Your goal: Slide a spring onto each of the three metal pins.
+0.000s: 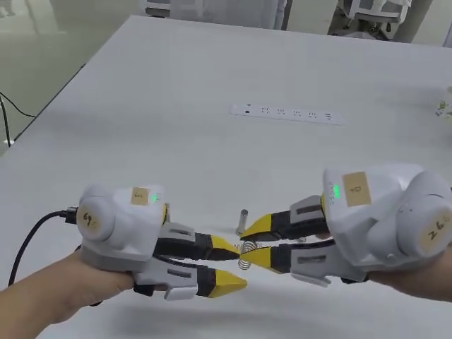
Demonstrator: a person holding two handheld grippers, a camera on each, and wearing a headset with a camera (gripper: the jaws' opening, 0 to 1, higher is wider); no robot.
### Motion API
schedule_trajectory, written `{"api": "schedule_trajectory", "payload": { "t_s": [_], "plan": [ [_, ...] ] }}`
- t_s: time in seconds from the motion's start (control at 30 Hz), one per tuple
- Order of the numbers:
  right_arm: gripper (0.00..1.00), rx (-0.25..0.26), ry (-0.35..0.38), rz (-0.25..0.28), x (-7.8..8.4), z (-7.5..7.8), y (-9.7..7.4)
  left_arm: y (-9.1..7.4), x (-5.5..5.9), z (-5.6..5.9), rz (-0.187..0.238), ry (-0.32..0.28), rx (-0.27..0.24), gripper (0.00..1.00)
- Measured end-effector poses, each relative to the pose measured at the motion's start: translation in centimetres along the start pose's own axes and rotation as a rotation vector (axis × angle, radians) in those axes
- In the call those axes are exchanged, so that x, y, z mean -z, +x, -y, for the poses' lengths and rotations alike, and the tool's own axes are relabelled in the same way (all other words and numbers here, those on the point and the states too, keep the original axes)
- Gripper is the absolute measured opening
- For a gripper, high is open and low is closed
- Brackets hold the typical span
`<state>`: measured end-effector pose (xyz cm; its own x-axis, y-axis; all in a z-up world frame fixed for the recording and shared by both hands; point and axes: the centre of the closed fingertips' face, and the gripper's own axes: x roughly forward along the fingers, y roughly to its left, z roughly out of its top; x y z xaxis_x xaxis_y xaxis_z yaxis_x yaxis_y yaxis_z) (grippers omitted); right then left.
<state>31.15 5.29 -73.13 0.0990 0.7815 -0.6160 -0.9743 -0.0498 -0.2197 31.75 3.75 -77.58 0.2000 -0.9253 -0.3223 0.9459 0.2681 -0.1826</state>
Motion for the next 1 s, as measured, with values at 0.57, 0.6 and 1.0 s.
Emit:
{"api": "schedule_trajectory", "payload": {
  "t_s": [0.57, 0.6, 1.0],
  "plan": [
    [0.07, 0.026, 0.01, -0.007, 0.7, 0.5, -0.5, -2.9, 0.1, -0.8, 0.032, -0.044, -0.077, 0.3],
    [0.07, 0.027, 0.01, -0.008, 0.7, 0.5, -0.5, -3.2, 0.1, -0.9, 0.034, -0.048, -0.082, 0.31],
    [0.07, 0.053, 0.022, -0.02, 1.6, 1.1, -1.2, -5.8, 1.5, -1.6, 0.044, -0.099, -0.162, 0.43]
  ]
}}
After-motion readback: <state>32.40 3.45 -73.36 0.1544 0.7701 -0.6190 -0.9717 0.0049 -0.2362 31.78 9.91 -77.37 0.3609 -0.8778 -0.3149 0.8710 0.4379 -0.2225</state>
